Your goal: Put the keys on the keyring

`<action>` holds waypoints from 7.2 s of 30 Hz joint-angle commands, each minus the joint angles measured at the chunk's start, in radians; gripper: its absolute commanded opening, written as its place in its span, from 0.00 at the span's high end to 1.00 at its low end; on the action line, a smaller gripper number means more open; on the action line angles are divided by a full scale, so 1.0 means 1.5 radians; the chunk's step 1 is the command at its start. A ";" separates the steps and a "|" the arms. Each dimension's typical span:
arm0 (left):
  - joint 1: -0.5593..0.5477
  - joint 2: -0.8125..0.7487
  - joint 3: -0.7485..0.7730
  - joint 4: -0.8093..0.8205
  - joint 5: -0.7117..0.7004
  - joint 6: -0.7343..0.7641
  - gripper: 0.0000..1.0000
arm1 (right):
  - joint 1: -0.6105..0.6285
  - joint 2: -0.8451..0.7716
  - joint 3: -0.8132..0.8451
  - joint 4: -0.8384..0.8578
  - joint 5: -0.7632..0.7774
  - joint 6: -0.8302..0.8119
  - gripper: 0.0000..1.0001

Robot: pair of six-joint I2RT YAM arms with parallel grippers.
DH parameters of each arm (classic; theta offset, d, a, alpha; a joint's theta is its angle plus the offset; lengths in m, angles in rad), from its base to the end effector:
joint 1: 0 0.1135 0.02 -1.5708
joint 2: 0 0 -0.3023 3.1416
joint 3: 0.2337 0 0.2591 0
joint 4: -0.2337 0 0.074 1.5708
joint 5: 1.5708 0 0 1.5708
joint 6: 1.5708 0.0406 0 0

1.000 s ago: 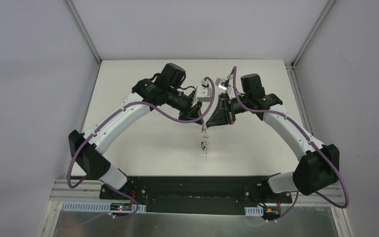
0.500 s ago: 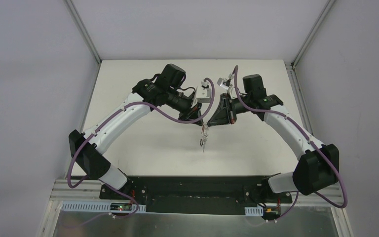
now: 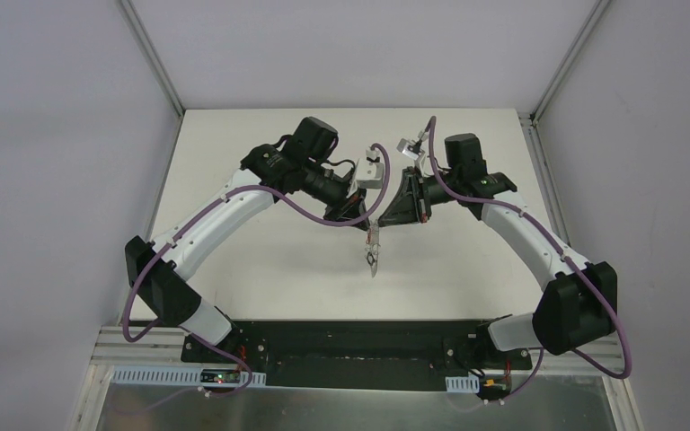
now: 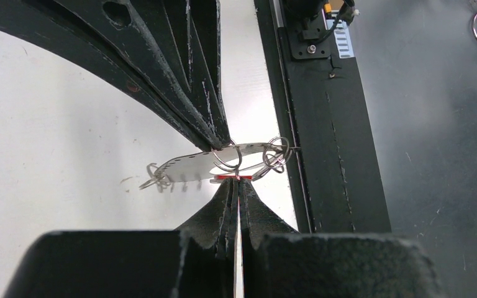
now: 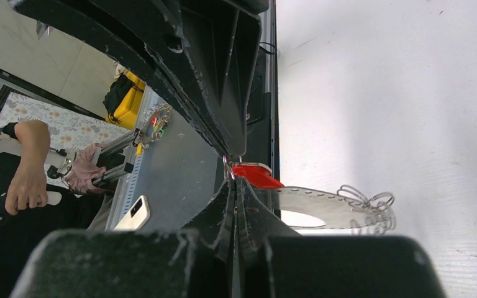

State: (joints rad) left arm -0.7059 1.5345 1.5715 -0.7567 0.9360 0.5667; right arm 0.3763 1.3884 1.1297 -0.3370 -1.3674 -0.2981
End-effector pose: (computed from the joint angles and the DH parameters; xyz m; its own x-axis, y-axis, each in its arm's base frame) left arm 0.2318 -0.2405 0.4202 0.0307 0.3922 -0.9194 0.9826 -0.1802 -0.0441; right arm 0.2572 0.1444 0.3582 -0.2556 -0.1648 -0.9526 -0.9449 -0.1657 0.2822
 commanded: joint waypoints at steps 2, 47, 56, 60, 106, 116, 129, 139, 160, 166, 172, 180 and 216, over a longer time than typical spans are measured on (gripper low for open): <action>0.000 -0.035 -0.011 0.010 0.035 -0.009 1.00 | -0.009 -0.026 -0.002 0.047 0.017 0.027 1.00; 0.074 -0.010 -0.085 0.296 0.040 -0.375 0.65 | -0.023 -0.028 0.025 0.103 0.049 0.051 1.00; 0.074 -0.009 -0.134 0.379 0.075 -0.449 0.64 | -0.022 -0.029 0.024 0.119 0.050 0.072 1.00; 0.074 -0.006 -0.148 0.408 0.083 -0.476 0.64 | -0.023 -0.029 0.021 0.125 0.050 0.079 1.00; 0.049 0.082 0.110 -0.089 -0.016 -0.233 1.00 | -0.020 -0.041 0.016 0.056 0.067 -0.020 0.81; 0.036 0.071 0.109 -0.089 -0.022 -0.248 1.00 | 0.001 -0.033 0.021 0.065 0.043 -0.020 0.60; 0.033 0.065 0.081 -0.011 0.026 -0.327 1.00 | 0.031 -0.020 0.015 0.098 0.048 0.009 0.62; 0.033 0.065 0.071 0.002 0.032 -0.339 1.00 | 0.036 -0.011 0.011 0.129 0.047 0.043 0.79; 0.055 0.040 0.065 0.037 0.054 -0.326 0.82 | 0.024 0.003 0.059 0.141 0.044 0.100 1.00; 0.076 0.034 0.032 0.106 0.080 -0.376 0.80 | 0.019 0.003 0.045 0.188 0.053 0.153 1.00; 0.079 0.026 0.003 0.142 0.089 -0.415 0.83 | 0.014 0.004 0.043 0.196 0.064 0.161 1.00; 0.091 0.025 -0.005 0.165 0.101 -0.437 0.98 | 0.008 0.003 0.034 0.198 0.066 0.157 1.00; 0.051 0.126 0.190 -0.159 0.024 -0.311 1.00 | 0.030 0.001 0.005 0.199 0.033 0.113 0.61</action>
State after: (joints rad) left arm -0.6167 1.7325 1.8389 -1.0054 0.9127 0.1181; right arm 0.4080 1.3998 1.1217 -0.0750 -1.2980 -0.1230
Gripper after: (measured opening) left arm 0.020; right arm 0.388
